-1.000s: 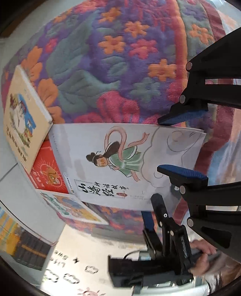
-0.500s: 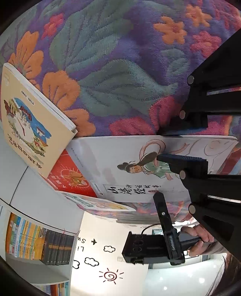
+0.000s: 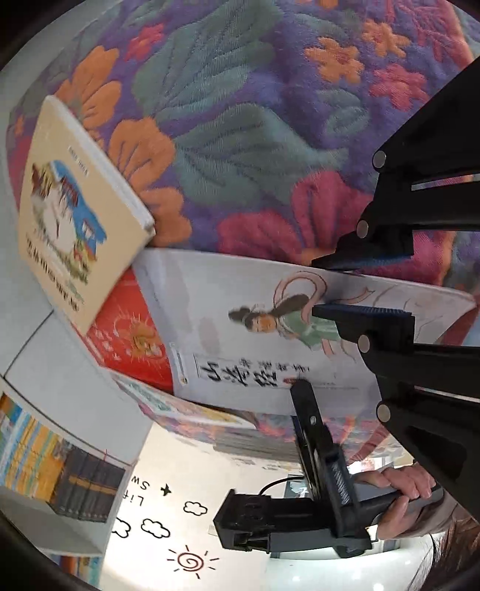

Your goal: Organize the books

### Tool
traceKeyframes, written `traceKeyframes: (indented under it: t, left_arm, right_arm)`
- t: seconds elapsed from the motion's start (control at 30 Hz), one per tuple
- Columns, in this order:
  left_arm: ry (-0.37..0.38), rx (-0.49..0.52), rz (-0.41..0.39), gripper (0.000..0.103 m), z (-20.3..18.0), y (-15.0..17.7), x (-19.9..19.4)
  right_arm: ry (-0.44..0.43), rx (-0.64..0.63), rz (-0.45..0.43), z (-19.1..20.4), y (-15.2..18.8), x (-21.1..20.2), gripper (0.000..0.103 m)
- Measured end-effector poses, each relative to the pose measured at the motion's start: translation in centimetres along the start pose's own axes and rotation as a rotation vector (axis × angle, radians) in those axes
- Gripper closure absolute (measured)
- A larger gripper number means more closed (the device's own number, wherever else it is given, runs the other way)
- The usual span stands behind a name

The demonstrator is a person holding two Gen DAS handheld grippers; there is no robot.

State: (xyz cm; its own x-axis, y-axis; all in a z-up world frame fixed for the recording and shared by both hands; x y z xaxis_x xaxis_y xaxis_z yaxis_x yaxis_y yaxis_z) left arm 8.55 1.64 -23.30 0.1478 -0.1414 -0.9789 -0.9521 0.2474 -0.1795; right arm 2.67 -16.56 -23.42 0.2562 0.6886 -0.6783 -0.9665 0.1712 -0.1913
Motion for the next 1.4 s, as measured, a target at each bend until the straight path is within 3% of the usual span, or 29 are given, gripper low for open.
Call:
traceKeyframes:
  t: [0.3, 0.4, 0.63, 0.77, 1.4]
  left_arm:
    - [0.045, 0.037, 0.019, 0.076, -1.7, 1.7, -1.6]
    - [0.047, 0.051, 0.021, 0.076, -2.0, 2.4, -2.2]
    - [0.085, 0.007, 0.032, 0.076, -1.4, 3.1, -3.8]
    - [0.066, 0.031, 0.016, 0.076, -1.9, 3.0, -4.5]
    - [0.099, 0.035, -0.02, 0.076, 2.6, 3.0, -8.6]
  right_arm:
    - [-0.028, -0.061, -0.002, 3.2, 1.8, -1.3, 0.087]
    - [0.012, -0.102, 0.001, 4.3, 2.4, -1.4, 0.087]
    - [-0.004, -0.105, -0.012, 5.6, 2.8, -2.3, 0.087]
    - [-0.01, -0.121, -0.033, 6.9, 3.1, -2.8, 0.087]
    - [0.004, -0.155, -0.107, 13.0, 3.4, -2.2, 0.087]
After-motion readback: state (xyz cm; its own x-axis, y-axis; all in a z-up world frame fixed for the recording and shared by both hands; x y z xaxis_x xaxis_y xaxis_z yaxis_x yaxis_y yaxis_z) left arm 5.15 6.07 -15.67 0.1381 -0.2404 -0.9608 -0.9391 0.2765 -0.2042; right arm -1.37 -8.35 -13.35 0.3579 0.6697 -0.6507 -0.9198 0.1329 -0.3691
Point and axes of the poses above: each gripper's, at about its wrist camera, not at the fingertips, and x roughly the way its jaws point, z to its left, y to its underside, the point moved 6 cm from there along x, roughly the way its jaws point, and after that the axes turned 7 degrees about -y, right-handed, at the moved point
